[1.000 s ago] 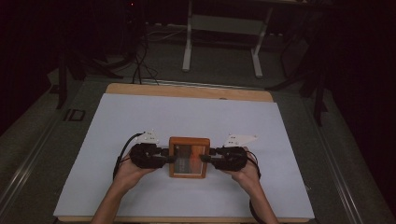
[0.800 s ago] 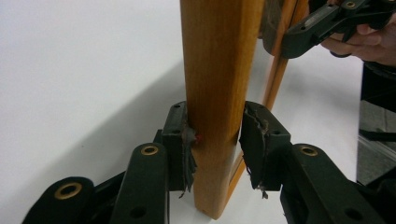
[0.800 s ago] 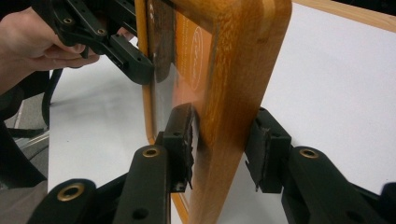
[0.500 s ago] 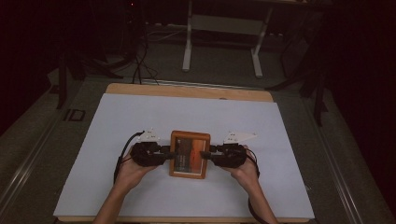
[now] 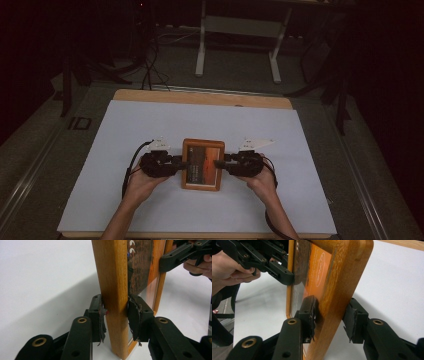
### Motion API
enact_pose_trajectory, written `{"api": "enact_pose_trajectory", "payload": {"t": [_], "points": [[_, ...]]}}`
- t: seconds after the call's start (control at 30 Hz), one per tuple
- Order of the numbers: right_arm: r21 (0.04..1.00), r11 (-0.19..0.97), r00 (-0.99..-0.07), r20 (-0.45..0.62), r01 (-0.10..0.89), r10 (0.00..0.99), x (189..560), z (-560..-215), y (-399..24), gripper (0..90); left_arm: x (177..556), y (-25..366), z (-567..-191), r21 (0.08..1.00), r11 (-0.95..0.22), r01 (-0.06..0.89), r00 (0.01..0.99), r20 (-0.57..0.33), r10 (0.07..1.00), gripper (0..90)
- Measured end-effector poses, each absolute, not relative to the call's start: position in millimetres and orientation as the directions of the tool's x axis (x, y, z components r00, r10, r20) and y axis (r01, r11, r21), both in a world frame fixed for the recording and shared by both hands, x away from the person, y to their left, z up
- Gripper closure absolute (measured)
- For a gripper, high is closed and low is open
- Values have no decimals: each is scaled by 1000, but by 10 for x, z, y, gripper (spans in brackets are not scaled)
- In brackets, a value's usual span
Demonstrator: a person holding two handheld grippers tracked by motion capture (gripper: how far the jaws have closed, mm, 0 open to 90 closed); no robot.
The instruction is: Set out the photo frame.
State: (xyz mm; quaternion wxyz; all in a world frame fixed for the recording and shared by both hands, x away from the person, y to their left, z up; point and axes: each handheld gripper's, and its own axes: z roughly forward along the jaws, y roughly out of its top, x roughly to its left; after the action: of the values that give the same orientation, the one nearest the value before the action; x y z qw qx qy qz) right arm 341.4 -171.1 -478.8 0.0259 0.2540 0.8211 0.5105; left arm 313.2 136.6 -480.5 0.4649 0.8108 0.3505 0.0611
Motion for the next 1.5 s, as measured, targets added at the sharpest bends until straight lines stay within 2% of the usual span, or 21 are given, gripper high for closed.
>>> {"api": "enact_pose_trajectory", "payload": {"t": [0.63,1.5], "points": [[865,373,-897,174,337,405,3472,-4788,-1707,610,3097,1341,-4802,789,-347,507,757,-215,617,657],[862,361,-885,187,356,425,3437,-4804,-1725,616,3110,1331,-4809,795,-337,505,749,-210,628,655]]}}
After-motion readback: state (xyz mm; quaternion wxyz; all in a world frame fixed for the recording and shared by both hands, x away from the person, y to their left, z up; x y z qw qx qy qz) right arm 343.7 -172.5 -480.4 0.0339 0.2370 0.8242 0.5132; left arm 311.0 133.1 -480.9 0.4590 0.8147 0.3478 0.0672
